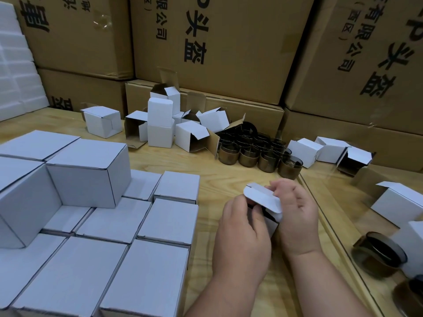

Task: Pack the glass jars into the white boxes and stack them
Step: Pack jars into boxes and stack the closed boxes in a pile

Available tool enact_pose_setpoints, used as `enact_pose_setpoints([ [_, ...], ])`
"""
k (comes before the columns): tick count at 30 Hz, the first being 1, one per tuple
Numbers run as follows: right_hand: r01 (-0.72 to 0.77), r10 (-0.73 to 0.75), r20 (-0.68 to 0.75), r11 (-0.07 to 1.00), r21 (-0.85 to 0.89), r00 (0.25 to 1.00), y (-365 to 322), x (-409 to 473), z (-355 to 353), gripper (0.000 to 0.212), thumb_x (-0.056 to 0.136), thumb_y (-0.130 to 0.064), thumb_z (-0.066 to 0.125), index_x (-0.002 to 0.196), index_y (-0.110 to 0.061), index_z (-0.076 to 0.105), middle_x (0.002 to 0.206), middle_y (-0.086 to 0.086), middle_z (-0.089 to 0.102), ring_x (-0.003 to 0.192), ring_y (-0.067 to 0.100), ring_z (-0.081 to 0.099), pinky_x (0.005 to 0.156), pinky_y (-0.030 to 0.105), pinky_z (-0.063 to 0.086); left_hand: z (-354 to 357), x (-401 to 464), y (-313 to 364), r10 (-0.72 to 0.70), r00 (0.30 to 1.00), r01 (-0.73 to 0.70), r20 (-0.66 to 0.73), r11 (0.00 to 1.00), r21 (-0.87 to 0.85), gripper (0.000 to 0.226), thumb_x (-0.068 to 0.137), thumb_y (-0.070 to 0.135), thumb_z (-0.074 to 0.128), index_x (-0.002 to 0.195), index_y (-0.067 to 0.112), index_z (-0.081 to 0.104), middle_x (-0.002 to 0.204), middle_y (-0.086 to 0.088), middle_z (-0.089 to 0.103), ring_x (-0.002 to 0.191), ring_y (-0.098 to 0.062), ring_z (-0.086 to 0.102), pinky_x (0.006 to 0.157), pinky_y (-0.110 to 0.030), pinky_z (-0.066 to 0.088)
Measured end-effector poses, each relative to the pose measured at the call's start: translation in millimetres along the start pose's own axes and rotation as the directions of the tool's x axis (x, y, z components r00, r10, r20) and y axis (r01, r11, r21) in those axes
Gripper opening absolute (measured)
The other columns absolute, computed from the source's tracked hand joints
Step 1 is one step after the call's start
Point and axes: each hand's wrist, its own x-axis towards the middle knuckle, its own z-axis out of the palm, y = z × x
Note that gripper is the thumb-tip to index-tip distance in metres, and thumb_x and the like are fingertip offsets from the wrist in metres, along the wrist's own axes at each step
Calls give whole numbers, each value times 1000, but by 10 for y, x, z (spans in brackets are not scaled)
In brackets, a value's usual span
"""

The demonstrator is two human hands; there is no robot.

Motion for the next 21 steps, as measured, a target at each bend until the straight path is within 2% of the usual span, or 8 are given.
enact_pose_setpoints([
  [2,32,-32,2,995,-90,999,-2,-6,10,41,76,-50,64,82,-10,67,102,5,71,97,18,66,87,40,52,-7,1,9,-21,1000,20,-2,999,-36,7,104,39,42,104,39,49,102,19,56,96,-2,54,73,-21,45],
  [4,47,-45,27,993,-105,999,-21,-15,-4,36,73,-49,66,86,-16,68,105,2,70,100,16,66,88,36,52,-18,-6,17,-54,999,54,-1,996,-72,8,103,42,41,110,44,45,106,20,60,97,-3,58,78,-29,50],
  [7,121,-90,176,977,-177,980,-34,-37,-60,37,72,-46,70,97,-19,69,116,3,67,112,15,63,95,28,50,-38,-26,50,-116,993,116,5,989,-95,18,94,55,37,109,50,30,102,16,65,91,-11,63,73,-41,53],
  [9,168,-116,227,959,-227,967,-30,-59,-86,29,73,-36,75,99,-23,69,119,2,65,117,12,61,99,24,48,-45,-40,67,-129,992,129,6,987,-91,28,91,57,35,116,48,27,104,14,65,91,-19,64,73,-43,52],
  [12,186,-144,184,954,-236,972,-21,-120,-113,22,76,-21,75,96,-25,69,118,0,66,115,12,62,98,24,49,-61,-50,88,-139,990,141,26,985,-98,35,91,52,33,124,44,24,108,7,66,95,-25,64,77,-46,52],
  [15,176,-145,148,958,-226,978,-25,-193,-134,18,78,-23,76,94,-24,68,117,-1,66,115,14,63,95,26,51,-70,-57,105,-154,987,159,47,981,-111,36,91,50,32,126,44,25,106,5,67,94,-25,64,78,-47,52],
  [18,151,-120,137,959,-240,983,-30,-224,-134,21,80,-14,80,91,-21,63,117,0,65,114,13,63,93,35,52,-78,-59,108,-162,985,168,56,977,-130,37,89,49,31,126,45,27,107,8,66,95,-24,63,78,-46,51],
  [21,128,-98,122,955,-267,988,-66,-253,-103,17,77,-19,74,87,-20,61,117,1,63,112,9,61,91,27,49,-96,-61,84,-173,984,178,48,973,-148,34,89,47,28,123,46,34,113,12,65,99,-18,62,79,-40,49],
])
